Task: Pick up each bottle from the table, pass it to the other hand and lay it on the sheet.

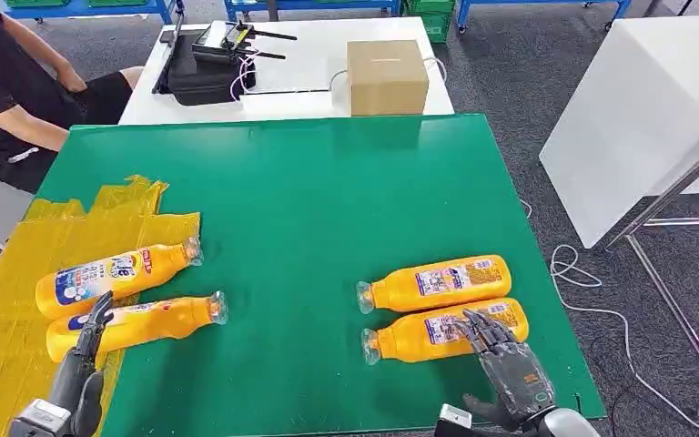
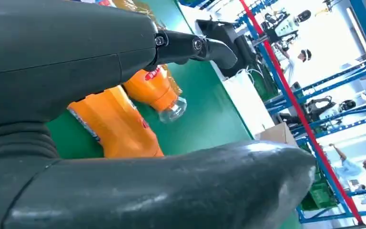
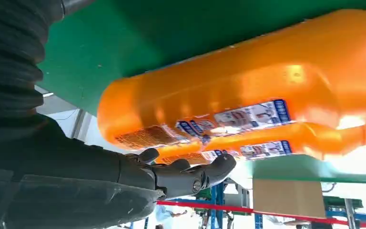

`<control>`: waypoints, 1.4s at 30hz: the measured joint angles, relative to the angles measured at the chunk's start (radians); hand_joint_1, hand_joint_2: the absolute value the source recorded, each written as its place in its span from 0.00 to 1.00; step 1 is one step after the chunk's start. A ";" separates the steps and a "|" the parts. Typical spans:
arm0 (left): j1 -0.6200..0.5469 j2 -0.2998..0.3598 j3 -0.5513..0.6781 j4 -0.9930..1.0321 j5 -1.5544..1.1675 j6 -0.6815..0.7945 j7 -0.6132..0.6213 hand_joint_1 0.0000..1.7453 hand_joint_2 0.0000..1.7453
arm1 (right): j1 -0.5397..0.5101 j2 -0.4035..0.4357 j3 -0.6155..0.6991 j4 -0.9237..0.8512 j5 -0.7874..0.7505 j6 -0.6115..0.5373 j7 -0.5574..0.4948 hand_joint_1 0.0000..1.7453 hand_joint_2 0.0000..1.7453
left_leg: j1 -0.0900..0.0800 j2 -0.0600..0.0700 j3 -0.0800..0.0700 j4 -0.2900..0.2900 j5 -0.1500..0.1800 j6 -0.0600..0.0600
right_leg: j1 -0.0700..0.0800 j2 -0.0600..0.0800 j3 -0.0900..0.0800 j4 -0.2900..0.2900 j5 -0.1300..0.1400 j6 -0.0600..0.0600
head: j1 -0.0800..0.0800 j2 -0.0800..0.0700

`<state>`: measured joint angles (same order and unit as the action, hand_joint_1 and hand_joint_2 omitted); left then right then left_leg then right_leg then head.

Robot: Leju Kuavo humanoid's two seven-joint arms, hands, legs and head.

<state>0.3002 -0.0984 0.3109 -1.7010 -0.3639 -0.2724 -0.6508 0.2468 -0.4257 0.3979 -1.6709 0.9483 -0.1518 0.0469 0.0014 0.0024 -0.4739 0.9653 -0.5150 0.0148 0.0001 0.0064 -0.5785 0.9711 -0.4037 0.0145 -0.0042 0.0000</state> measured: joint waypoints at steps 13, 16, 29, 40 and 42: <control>0.002 -0.013 0.014 -0.003 0.014 -0.033 0.000 0.00 0.00 | -0.024 -0.008 -0.081 0.003 -0.036 0.034 -0.007 0.00 1.00 | 0.000 0.000 0.000 0.000 0.000 0.000 | -0.001 0.000 0.000 0.000 0.000 0.000 | 0.001 0.000; 0.002 -0.013 0.014 -0.003 0.014 -0.033 0.000 0.00 0.00 | -0.037 -0.007 -0.106 0.011 -0.042 0.042 -0.017 0.00 1.00 | 0.000 0.000 0.000 0.000 0.000 0.000 | -0.001 0.000 0.000 0.000 0.000 0.000 | 0.000 0.000; 0.004 -0.014 0.014 -0.003 0.030 -0.044 0.008 0.00 0.00 | -0.053 0.029 -0.172 0.047 -0.042 0.073 -0.064 0.00 1.00 | 0.000 0.000 0.000 0.000 0.000 0.000 | -0.001 0.000 0.000 0.000 0.000 0.000 | 0.000 0.000; -0.004 -0.014 0.012 -0.003 0.050 -0.053 0.022 0.00 0.00 | -0.111 0.063 -0.178 0.164 -0.015 0.122 -0.089 0.00 1.00 | 0.000 0.000 0.000 0.000 0.000 0.000 | -0.001 0.000 0.000 0.000 0.000 0.000 | 0.000 0.000; -0.009 -0.013 0.009 -0.002 0.055 -0.052 0.025 0.00 0.00 | -0.132 0.069 -0.175 0.202 -0.014 0.132 -0.093 0.00 1.00 | 0.000 0.000 0.000 0.000 0.000 0.000 | -0.001 0.000 0.000 0.000 0.000 0.000 | 0.000 0.000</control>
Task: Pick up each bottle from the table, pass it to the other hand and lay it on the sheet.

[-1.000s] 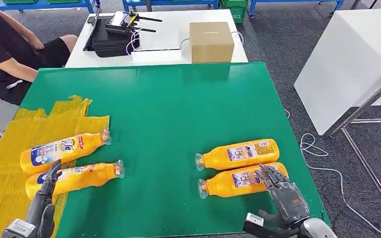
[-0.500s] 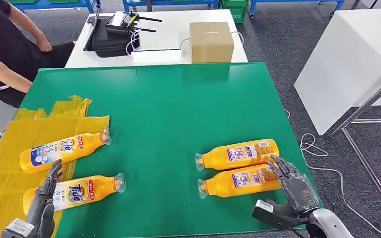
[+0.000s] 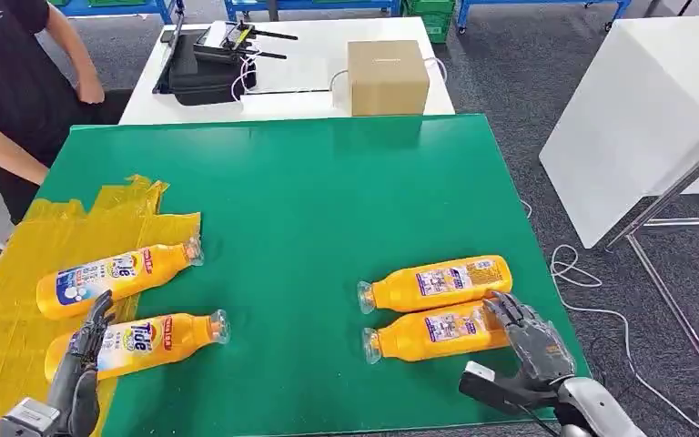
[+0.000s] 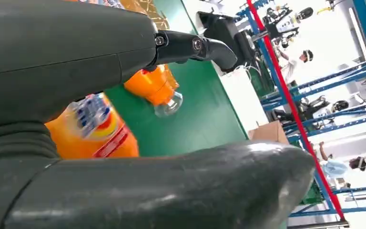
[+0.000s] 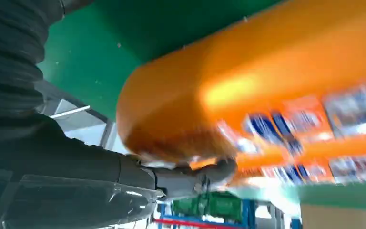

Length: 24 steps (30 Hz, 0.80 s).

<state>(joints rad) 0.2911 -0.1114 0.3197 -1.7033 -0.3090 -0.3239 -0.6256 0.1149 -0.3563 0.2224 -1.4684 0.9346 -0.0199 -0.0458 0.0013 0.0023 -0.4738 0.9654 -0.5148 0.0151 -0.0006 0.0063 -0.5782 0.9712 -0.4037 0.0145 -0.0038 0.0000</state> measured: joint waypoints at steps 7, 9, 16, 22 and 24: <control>-0.018 0.010 -0.020 0.005 0.011 0.010 0.009 0.00 0.00 | -0.087 0.027 0.019 0.107 0.017 0.014 -0.015 0.00 1.00 | 0.000 0.001 0.004 0.000 0.000 0.000 | 0.001 0.000 0.003 0.000 0.000 0.000 | 0.000 0.000; -0.018 0.012 -0.026 0.006 0.016 0.011 0.010 0.00 0.00 | -0.102 0.032 0.023 0.125 0.021 0.014 -0.016 0.00 1.00 | 0.000 0.001 0.004 0.000 0.000 0.000 | 0.001 0.000 0.004 0.000 0.000 0.000 | 0.000 0.000; -0.019 0.026 -0.041 0.015 0.040 0.025 0.017 0.00 0.00 | -0.161 0.050 0.051 0.185 0.039 0.017 -0.019 0.00 1.00 | 0.000 0.005 0.009 0.000 0.000 0.000 | 0.001 0.003 0.007 0.000 0.000 0.000 | 0.000 0.000; -0.024 0.032 -0.044 0.023 0.051 0.026 0.017 0.00 0.00 | -0.182 0.049 0.071 0.210 0.049 0.023 -0.022 0.98 1.00 | 0.000 0.007 0.012 0.000 0.000 0.000 | 0.001 0.006 0.009 0.000 0.000 0.000 | 0.000 0.000; -0.027 0.034 -0.044 0.028 0.054 0.026 0.016 0.00 0.00 | -0.186 0.042 0.079 0.215 0.045 0.031 -0.029 1.00 1.00 | 0.000 0.007 0.013 0.000 -0.001 0.000 | 0.001 0.006 0.010 0.000 0.000 0.000 | 0.000 0.000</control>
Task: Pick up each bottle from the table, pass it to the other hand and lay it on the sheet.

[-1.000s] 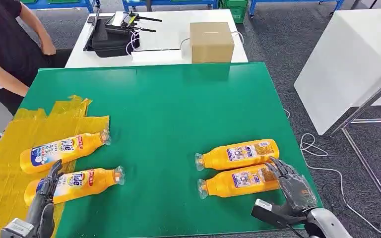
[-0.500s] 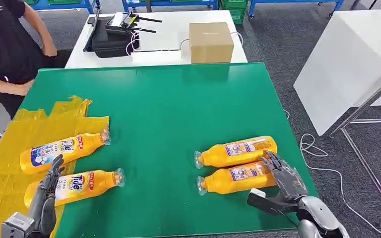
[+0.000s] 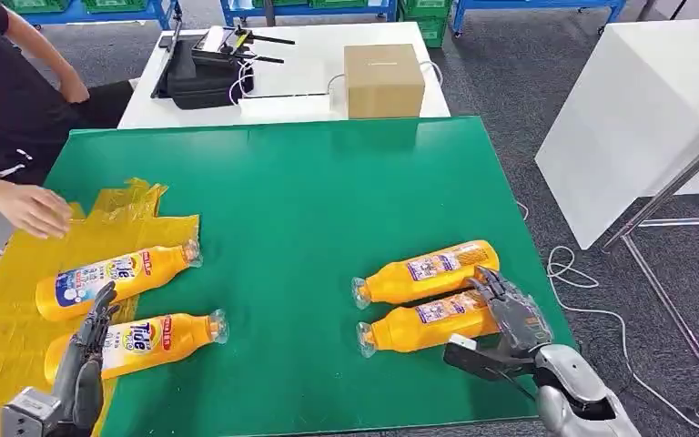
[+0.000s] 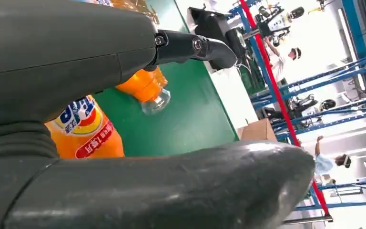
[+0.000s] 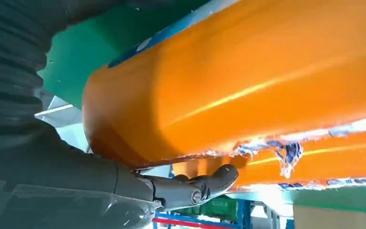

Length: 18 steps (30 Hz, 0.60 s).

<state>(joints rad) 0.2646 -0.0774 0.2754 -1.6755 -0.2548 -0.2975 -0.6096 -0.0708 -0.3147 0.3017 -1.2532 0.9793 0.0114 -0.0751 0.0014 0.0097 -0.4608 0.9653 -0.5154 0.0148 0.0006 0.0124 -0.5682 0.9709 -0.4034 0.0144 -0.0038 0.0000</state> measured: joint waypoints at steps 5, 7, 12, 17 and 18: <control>-0.015 0.009 -0.001 0.016 0.018 -0.002 -0.003 0.00 0.00 | -0.003 -0.055 0.042 0.003 -0.025 0.059 -0.009 1.00 1.00 | 0.000 0.000 0.003 0.000 -0.001 0.000 | 0.001 0.001 0.003 0.000 0.000 0.000 | 0.000 0.000; -0.020 0.011 -0.003 0.022 0.018 -0.002 -0.005 0.00 0.00 | -0.007 -0.074 0.058 0.003 -0.028 0.066 -0.012 1.00 1.00 | 0.000 0.000 0.005 0.000 -0.001 0.000 | 0.001 0.001 0.005 -0.001 0.000 0.000 | 0.000 0.000; -0.024 0.017 -0.011 0.034 0.020 -0.002 -0.005 0.00 0.00 | -0.016 -0.096 0.080 0.006 -0.033 0.073 -0.013 1.00 1.00 | 0.000 0.000 0.006 0.000 -0.001 0.000 | 0.001 0.000 0.006 0.000 0.000 0.000 | 0.000 0.000; -0.033 0.023 -0.016 0.045 0.034 -0.002 -0.005 0.00 0.00 | -0.037 -0.128 0.117 0.012 -0.047 0.104 -0.005 1.00 1.00 | 0.000 0.000 0.008 0.000 -0.001 0.000 | 0.001 0.001 0.007 -0.001 0.000 0.000 | 0.000 0.000; -0.036 0.025 -0.017 0.048 0.038 -0.002 -0.005 0.00 0.00 | -0.042 -0.134 0.125 0.015 -0.050 0.108 -0.005 1.00 1.00 | 0.000 0.000 0.008 0.000 -0.001 0.000 | 0.001 0.000 0.008 -0.001 0.000 0.000 | 0.000 0.000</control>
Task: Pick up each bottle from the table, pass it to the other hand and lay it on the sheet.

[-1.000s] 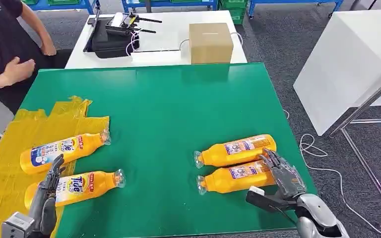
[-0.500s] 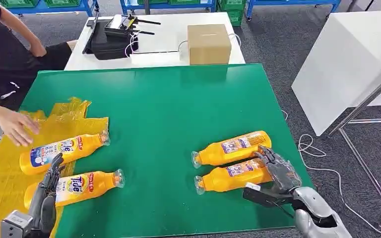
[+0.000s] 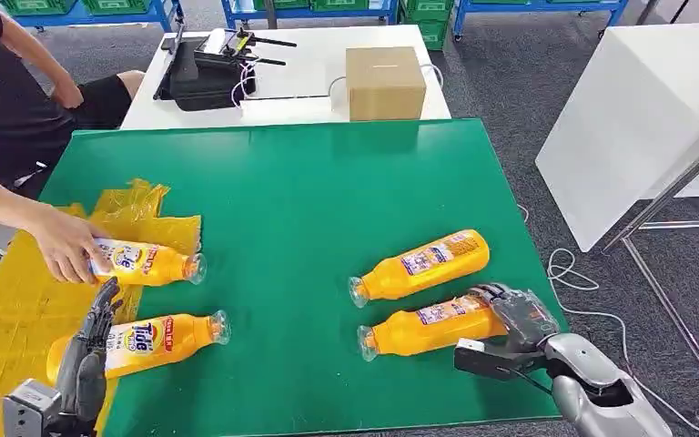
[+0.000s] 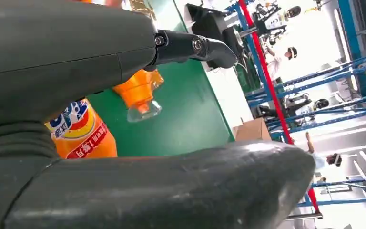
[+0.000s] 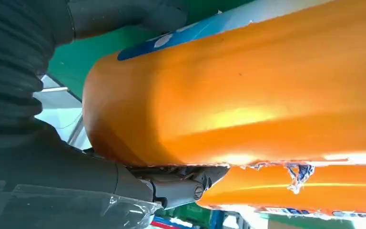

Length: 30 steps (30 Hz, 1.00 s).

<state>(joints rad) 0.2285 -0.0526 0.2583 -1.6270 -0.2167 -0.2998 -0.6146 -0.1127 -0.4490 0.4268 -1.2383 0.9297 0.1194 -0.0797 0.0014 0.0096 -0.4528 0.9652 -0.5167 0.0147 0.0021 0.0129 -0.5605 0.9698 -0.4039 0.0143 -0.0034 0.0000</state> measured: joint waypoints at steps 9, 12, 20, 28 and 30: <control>-0.019 0.010 -0.016 0.019 0.010 0.000 0.010 0.00 0.00 | -0.047 -0.015 0.055 0.056 0.000 0.015 0.009 1.00 1.00 | 0.000 0.000 0.016 -0.001 -0.008 0.003 | 0.001 0.000 0.006 -0.002 -0.008 0.003 | 0.000 0.000; -0.023 0.012 -0.024 0.020 0.019 0.000 0.014 0.00 0.00 | -0.063 -0.002 0.060 0.084 -0.018 0.002 0.003 1.00 1.00 | 0.002 0.000 0.028 -0.001 -0.013 0.002 | 0.002 0.000 0.019 -0.002 -0.014 0.003 | 0.000 0.000; 0.019 -0.012 -0.020 0.004 0.197 -0.140 0.016 0.00 1.00 | 0.068 0.105 -0.056 -0.016 -0.392 -0.049 -0.192 1.00 1.00 | 0.003 0.000 0.025 -0.001 -0.015 0.002 | 0.003 0.000 0.027 -0.001 -0.014 0.001 | -0.001 0.000; 0.039 -0.025 -0.020 -0.006 0.200 -0.160 0.018 0.00 1.00 | 0.139 0.143 -0.091 -0.089 -0.458 -0.040 -0.224 1.00 1.00 | 0.003 -0.003 0.015 -0.001 -0.014 0.002 | 0.003 -0.003 0.018 -0.001 -0.014 0.001 | -0.001 0.000; 0.062 -0.046 -0.021 -0.027 0.200 -0.175 0.015 0.00 1.00 | 0.215 0.181 -0.161 -0.177 -0.507 -0.030 -0.259 1.00 1.00 | 0.003 -0.003 0.008 -0.001 -0.014 0.002 | 0.003 -0.003 0.011 0.000 -0.014 0.001 | -0.001 0.000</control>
<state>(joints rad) 0.2908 -0.0988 0.2377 -1.6537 -0.0168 -0.4753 -0.5993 0.1020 -0.2682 0.2662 -1.4149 0.4226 0.0889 -0.3388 0.0049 0.0067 -0.4445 0.9644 -0.5305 0.0171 0.0051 0.0095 -0.5492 0.9693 -0.4177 0.0149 -0.0042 0.0000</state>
